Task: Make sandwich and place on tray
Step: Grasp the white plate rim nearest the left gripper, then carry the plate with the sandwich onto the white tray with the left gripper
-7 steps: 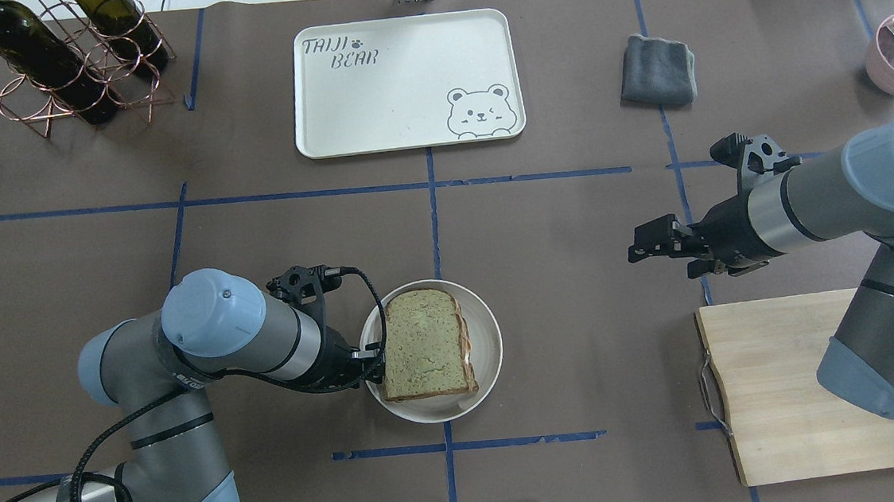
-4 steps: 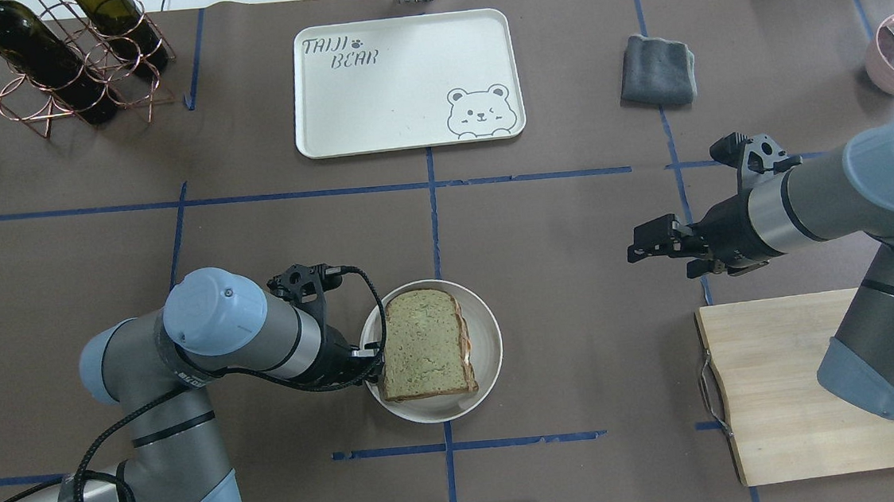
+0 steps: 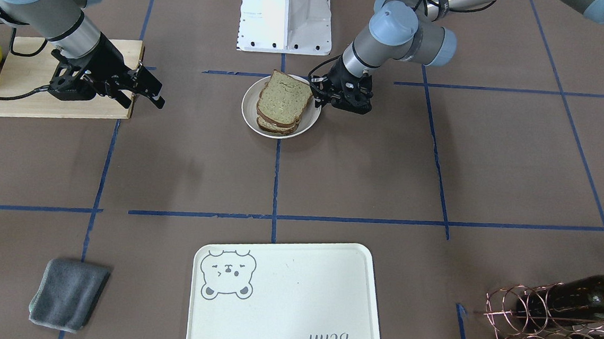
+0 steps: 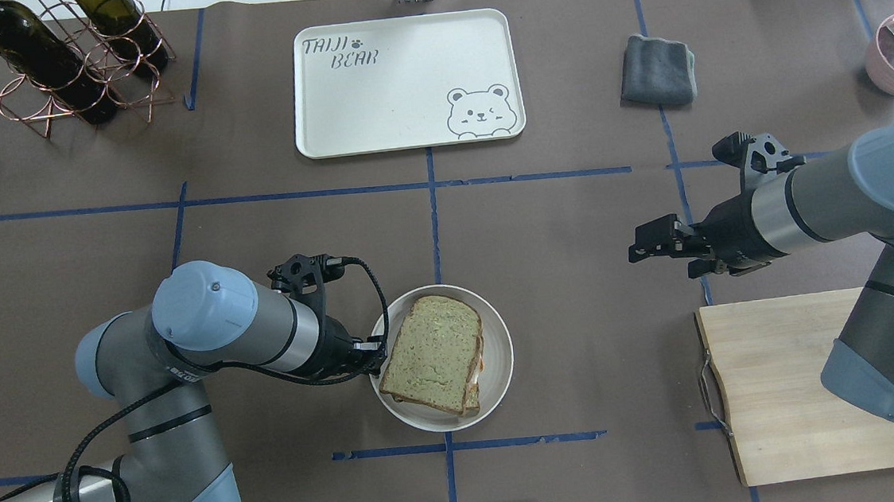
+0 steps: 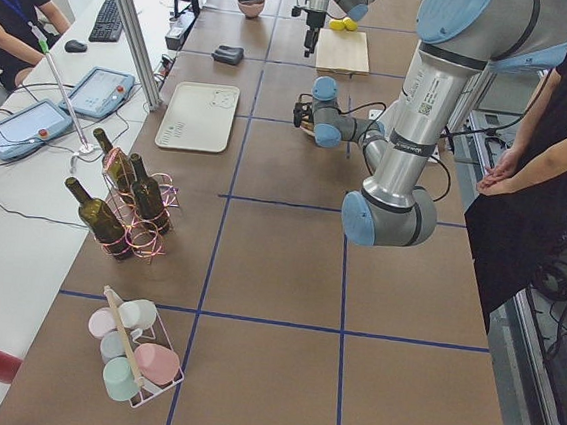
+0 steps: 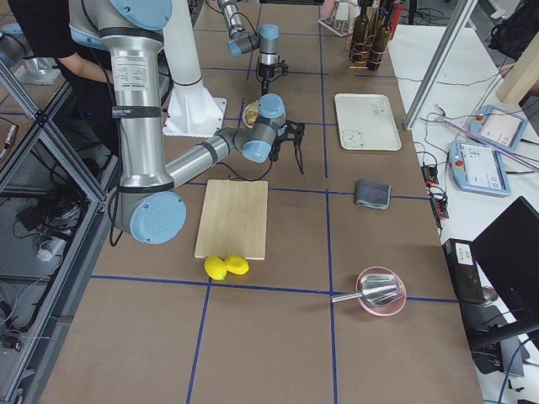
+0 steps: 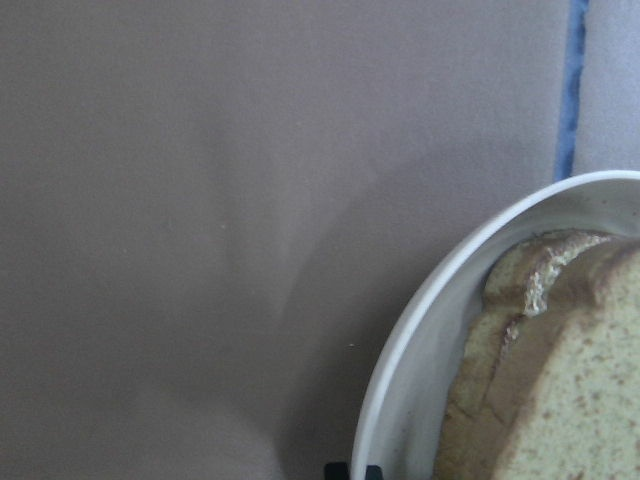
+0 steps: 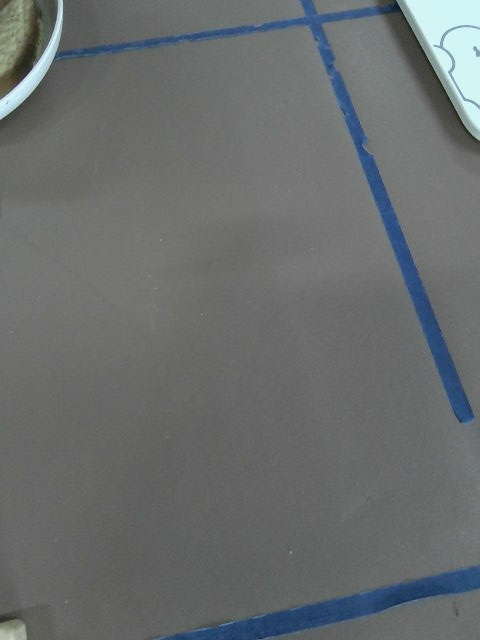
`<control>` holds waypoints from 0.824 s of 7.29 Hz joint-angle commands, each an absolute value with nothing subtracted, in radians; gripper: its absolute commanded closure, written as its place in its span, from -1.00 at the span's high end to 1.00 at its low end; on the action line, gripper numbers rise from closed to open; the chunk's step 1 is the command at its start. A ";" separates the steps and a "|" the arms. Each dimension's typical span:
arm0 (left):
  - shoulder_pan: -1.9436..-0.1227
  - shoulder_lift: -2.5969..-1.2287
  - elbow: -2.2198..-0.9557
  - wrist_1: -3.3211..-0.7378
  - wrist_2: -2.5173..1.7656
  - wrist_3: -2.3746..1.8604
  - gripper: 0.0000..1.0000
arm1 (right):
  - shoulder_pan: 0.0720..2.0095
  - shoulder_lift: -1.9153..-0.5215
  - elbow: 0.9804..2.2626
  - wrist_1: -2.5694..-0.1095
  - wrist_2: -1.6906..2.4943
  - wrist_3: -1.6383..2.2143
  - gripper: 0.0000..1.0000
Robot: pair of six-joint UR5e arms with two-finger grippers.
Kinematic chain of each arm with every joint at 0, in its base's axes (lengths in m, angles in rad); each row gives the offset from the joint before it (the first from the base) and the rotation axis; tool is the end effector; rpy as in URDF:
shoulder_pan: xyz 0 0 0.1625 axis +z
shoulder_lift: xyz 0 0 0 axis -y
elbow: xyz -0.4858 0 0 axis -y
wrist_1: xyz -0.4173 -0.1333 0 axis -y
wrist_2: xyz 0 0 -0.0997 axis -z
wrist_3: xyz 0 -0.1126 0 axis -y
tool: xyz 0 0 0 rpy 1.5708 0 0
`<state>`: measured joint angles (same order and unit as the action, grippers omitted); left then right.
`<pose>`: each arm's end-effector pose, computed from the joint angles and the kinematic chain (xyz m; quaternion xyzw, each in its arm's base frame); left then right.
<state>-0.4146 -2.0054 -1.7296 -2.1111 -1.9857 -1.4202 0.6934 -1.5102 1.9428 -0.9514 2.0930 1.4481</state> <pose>0.5925 -0.3568 0.3231 -0.0203 0.5531 0.0010 0.8329 -0.3679 -0.4060 0.4343 -0.0124 -0.5338 0.1108 0.8382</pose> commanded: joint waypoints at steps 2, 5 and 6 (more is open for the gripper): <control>-0.449 -2.000 -1.743 -2.233 -2.003 -1.567 -1.00 | 0.693 -1.541 1.976 -0.951 2.088 1.448 1.00; -0.611 -2.029 -1.688 -2.237 -2.065 -1.669 -1.00 | 0.693 -1.588 2.019 -0.951 2.088 1.448 1.00; -0.653 -2.096 -1.602 -2.237 -2.072 -1.658 -1.00 | 0.693 -1.589 2.019 -0.951 2.088 1.448 1.00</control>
<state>-0.5914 -2.0352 -1.6822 -2.2358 -2.0628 -1.6562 0.6933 -1.5843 2.0145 -0.9511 2.0878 1.4481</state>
